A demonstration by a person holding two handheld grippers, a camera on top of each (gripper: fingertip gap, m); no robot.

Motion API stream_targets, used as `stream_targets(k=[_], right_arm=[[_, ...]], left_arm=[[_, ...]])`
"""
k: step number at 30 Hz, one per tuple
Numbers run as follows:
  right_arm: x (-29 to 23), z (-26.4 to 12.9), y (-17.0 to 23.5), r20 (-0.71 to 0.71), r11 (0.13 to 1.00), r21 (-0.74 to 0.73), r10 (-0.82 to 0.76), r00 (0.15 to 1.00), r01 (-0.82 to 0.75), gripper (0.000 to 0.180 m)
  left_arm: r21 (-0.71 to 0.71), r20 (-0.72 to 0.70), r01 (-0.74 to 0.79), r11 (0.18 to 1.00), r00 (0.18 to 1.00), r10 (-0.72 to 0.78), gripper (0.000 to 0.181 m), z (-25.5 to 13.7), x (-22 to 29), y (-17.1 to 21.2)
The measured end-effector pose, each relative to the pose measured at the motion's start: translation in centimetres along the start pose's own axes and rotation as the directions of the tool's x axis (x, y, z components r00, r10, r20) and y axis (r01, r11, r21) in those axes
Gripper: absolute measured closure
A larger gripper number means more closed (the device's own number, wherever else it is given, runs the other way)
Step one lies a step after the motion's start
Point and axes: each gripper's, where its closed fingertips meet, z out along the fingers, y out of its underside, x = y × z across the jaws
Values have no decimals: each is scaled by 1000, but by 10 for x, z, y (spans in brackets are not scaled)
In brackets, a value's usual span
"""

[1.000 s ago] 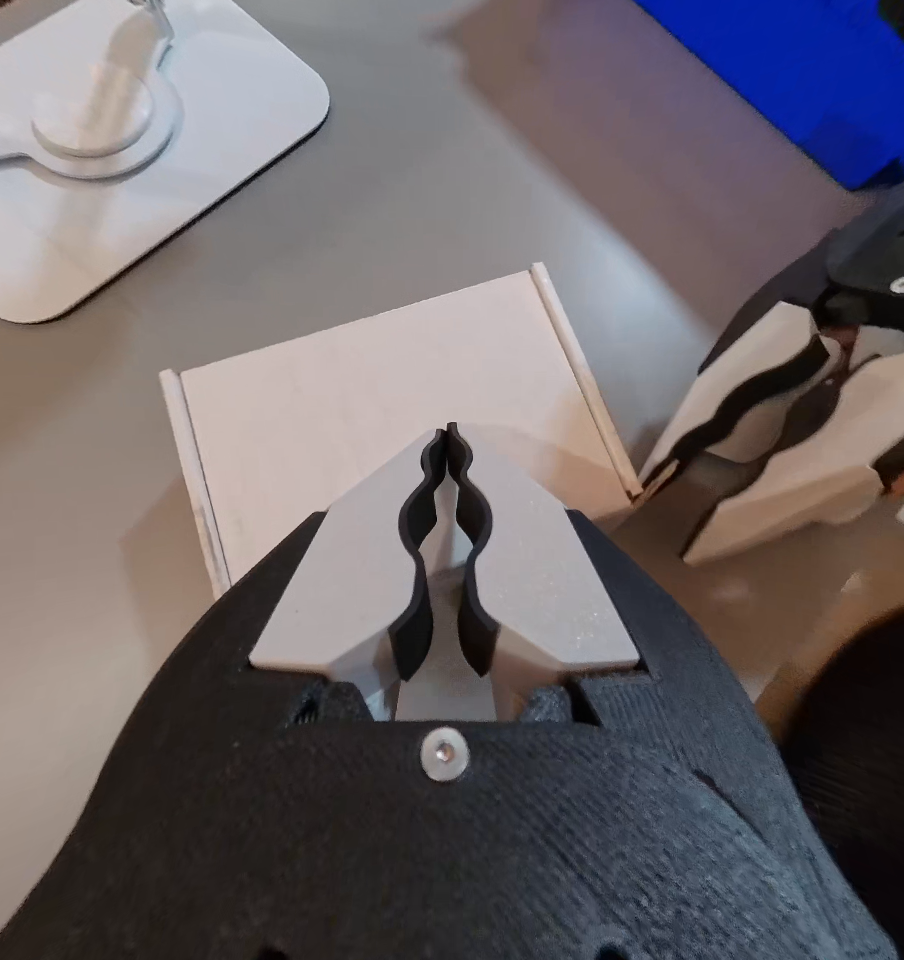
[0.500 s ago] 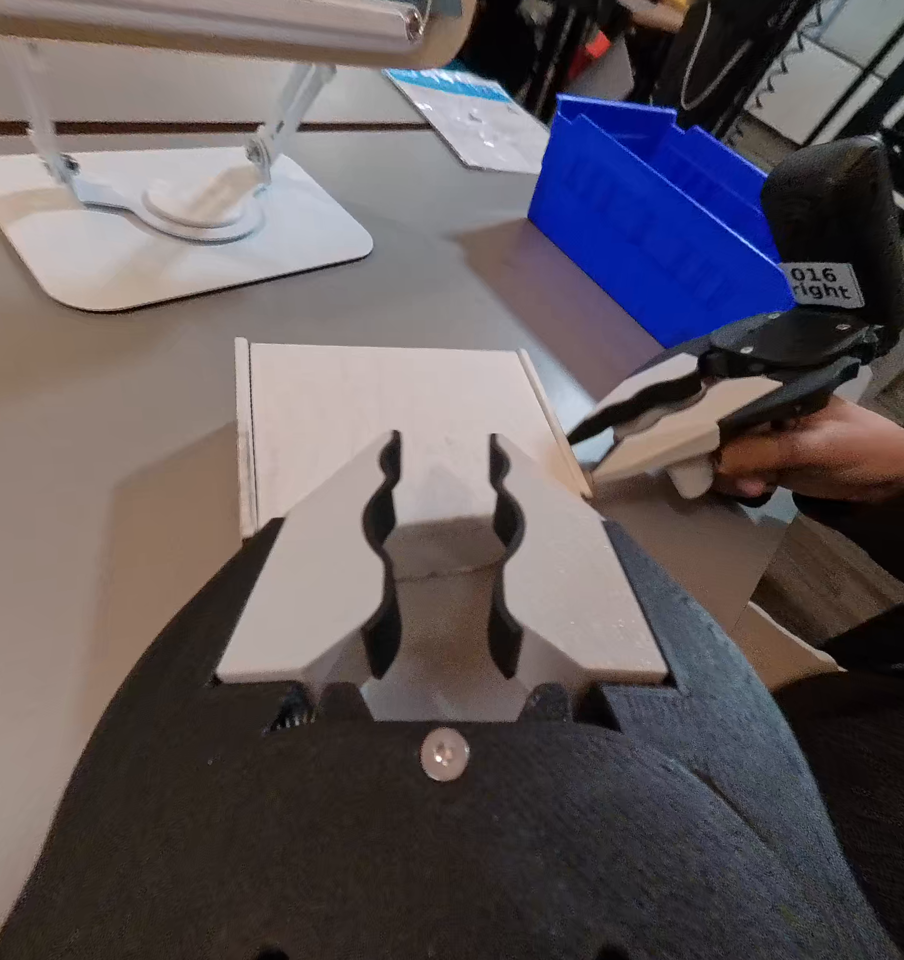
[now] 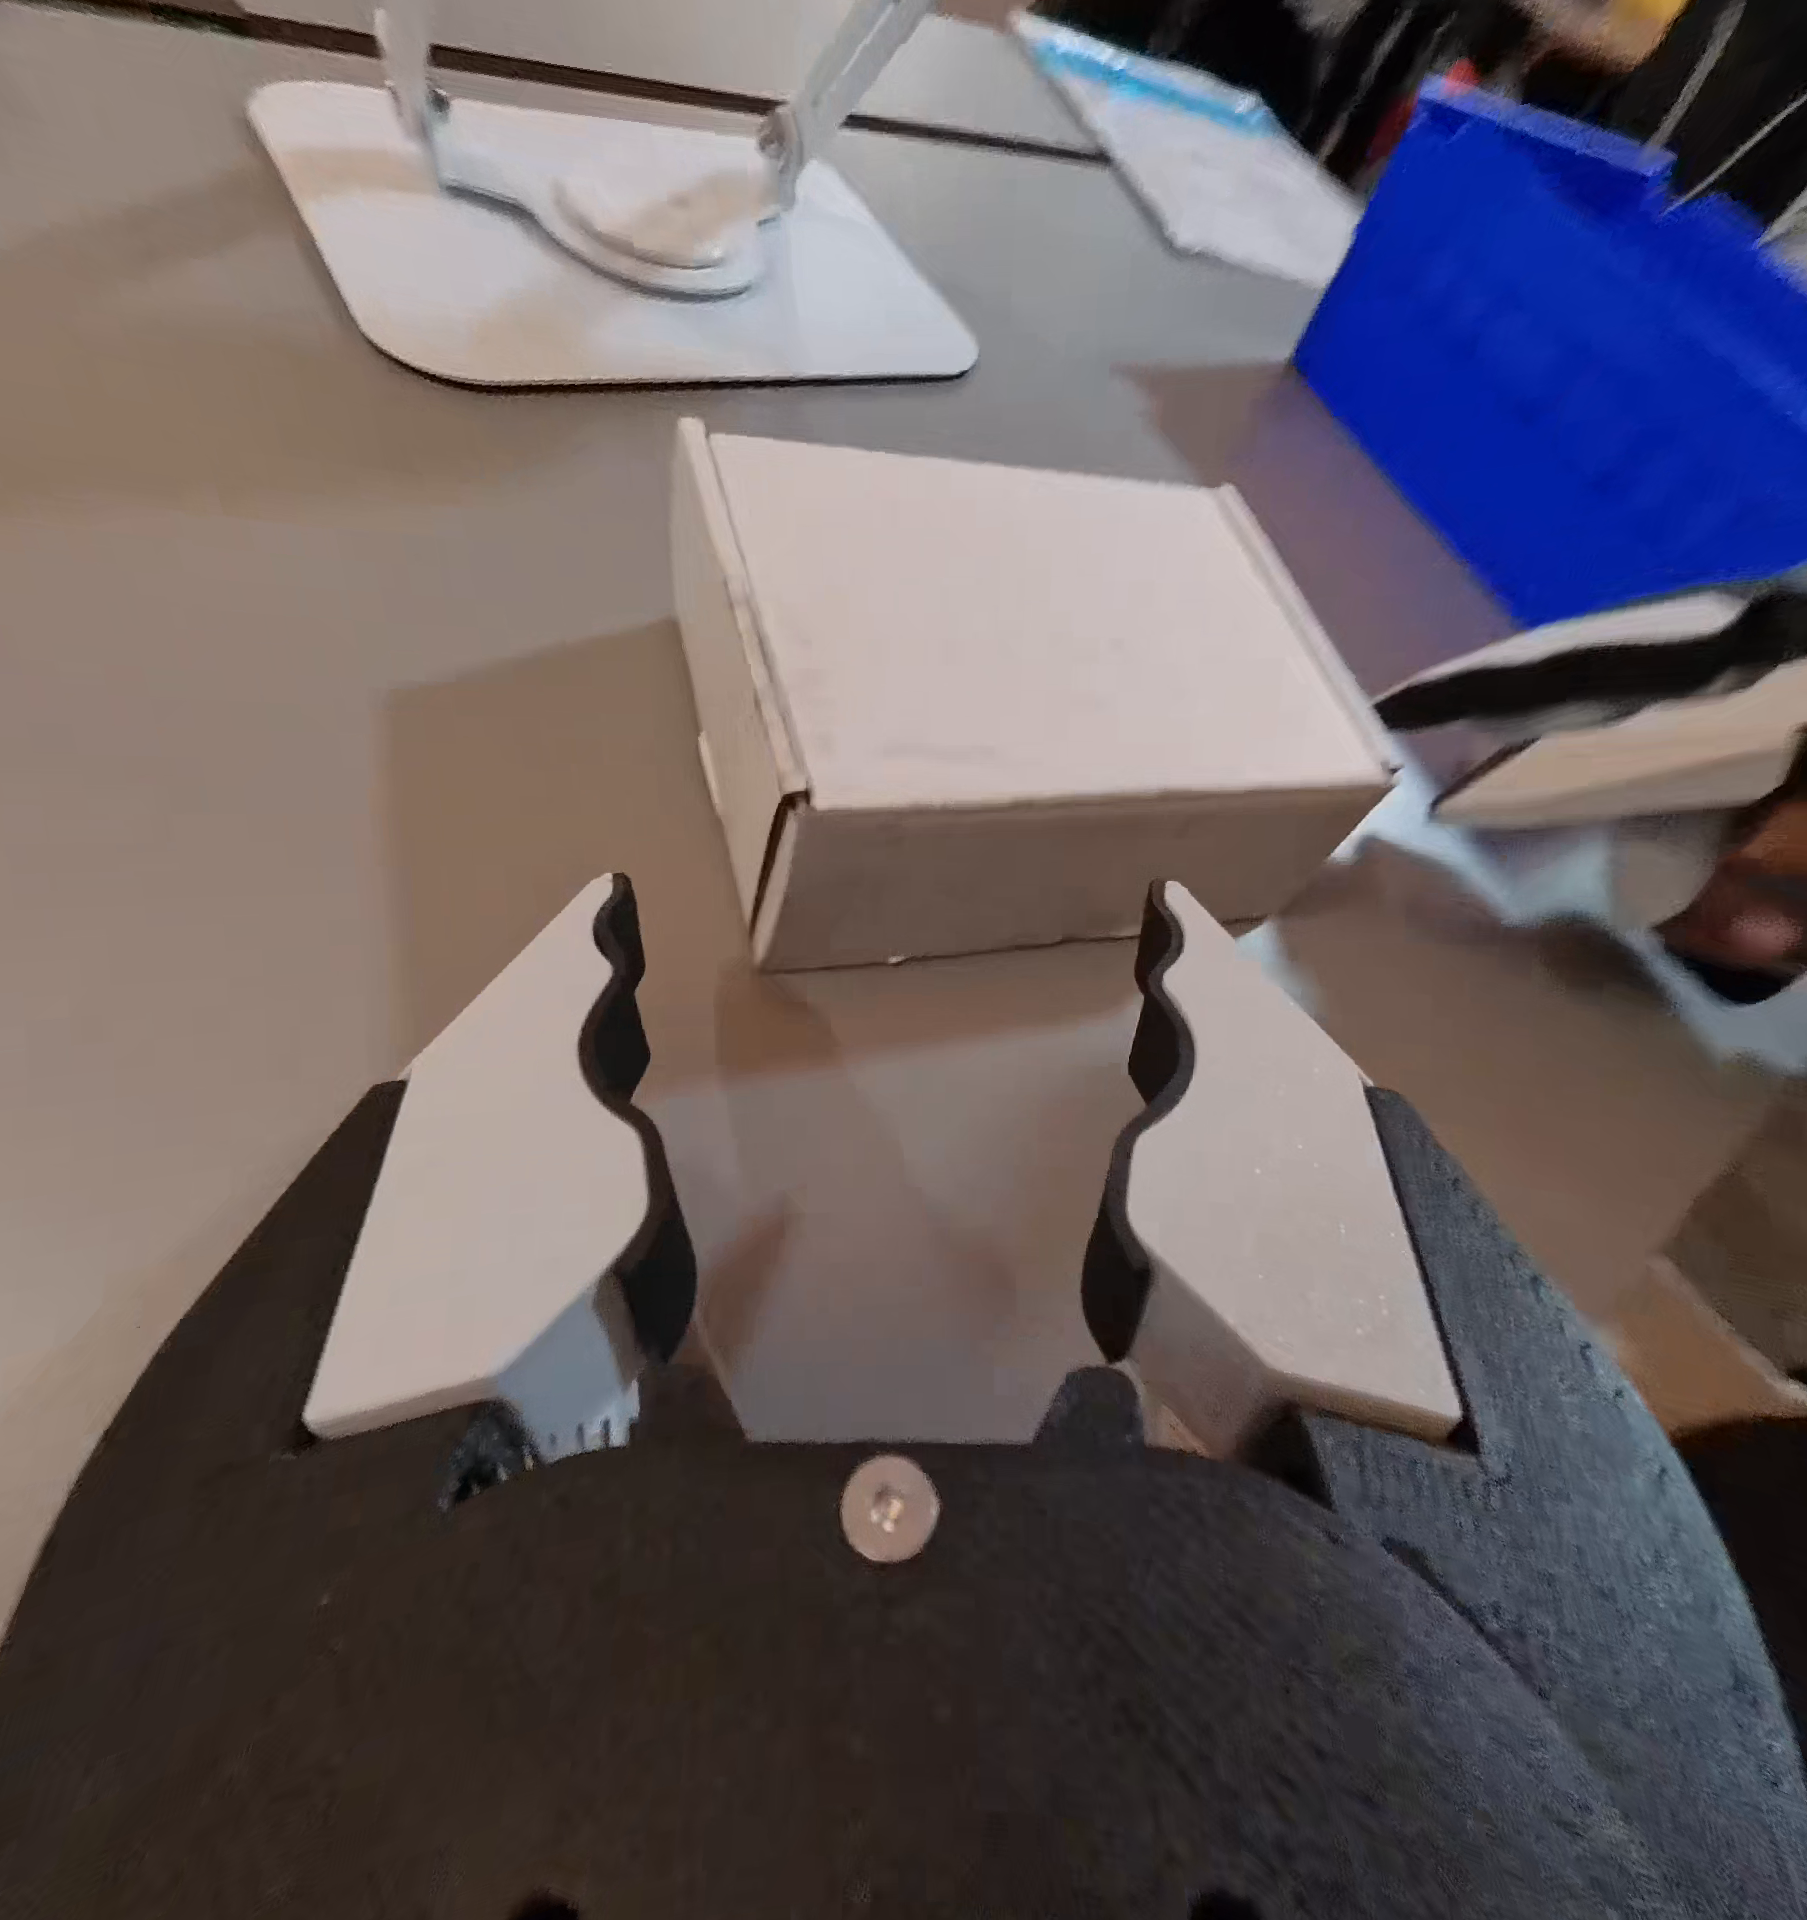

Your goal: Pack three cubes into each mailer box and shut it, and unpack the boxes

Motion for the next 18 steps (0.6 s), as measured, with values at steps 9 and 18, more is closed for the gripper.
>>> stream_targets(k=[9, 18], right_arm=[[-1, 15, 19, -129, 967, -138, -231, 964, 213, 115], [12, -1, -4, 6, 1000, 18, 20, 1000, -20, 118]], left_arm=[[-132, -122, -31, 991, 992, 15, 92, 12, 32, 21], [-53, -192, -123, 991, 975, 111, 106, 4, 59, 17]])
